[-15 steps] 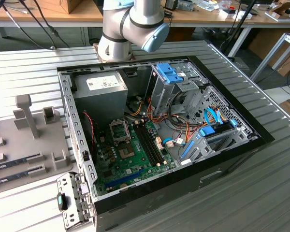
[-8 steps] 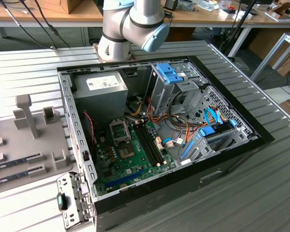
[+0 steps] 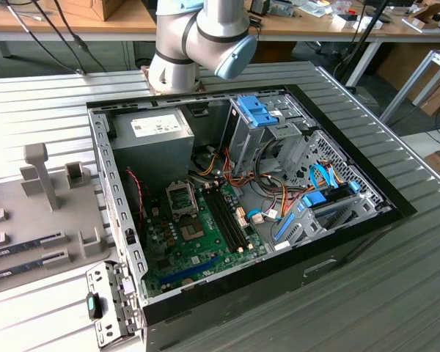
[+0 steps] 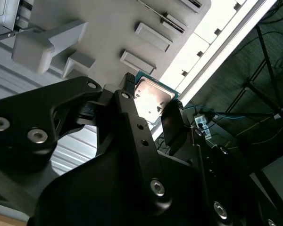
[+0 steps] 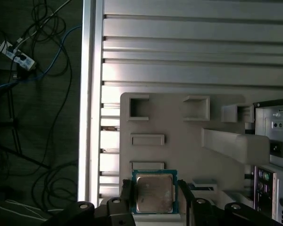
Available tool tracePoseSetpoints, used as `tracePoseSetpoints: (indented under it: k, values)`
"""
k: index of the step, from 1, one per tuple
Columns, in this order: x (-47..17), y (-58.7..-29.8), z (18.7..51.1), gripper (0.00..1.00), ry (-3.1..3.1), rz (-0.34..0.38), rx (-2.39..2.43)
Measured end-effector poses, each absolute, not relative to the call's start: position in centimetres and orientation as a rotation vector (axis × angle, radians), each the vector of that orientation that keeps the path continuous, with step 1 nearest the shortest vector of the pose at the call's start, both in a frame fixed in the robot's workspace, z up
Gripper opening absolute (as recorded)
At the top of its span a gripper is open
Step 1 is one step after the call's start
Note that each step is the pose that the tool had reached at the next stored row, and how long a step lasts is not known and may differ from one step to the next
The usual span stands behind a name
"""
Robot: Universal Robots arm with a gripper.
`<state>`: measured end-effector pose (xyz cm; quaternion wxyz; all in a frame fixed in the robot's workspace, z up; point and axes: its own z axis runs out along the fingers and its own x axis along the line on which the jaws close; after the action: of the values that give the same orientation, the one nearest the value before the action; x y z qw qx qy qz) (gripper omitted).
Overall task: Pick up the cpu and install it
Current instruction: 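Pick up the cpu and move it towards the insertion slot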
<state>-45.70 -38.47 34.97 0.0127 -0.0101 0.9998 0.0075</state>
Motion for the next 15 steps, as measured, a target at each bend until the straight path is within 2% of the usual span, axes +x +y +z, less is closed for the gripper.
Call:
tracePoseSetpoints:
  k: [15]
  values:
    - [-45.7,-38.5,36.7,0.47,3.116,0.024,-0.032]
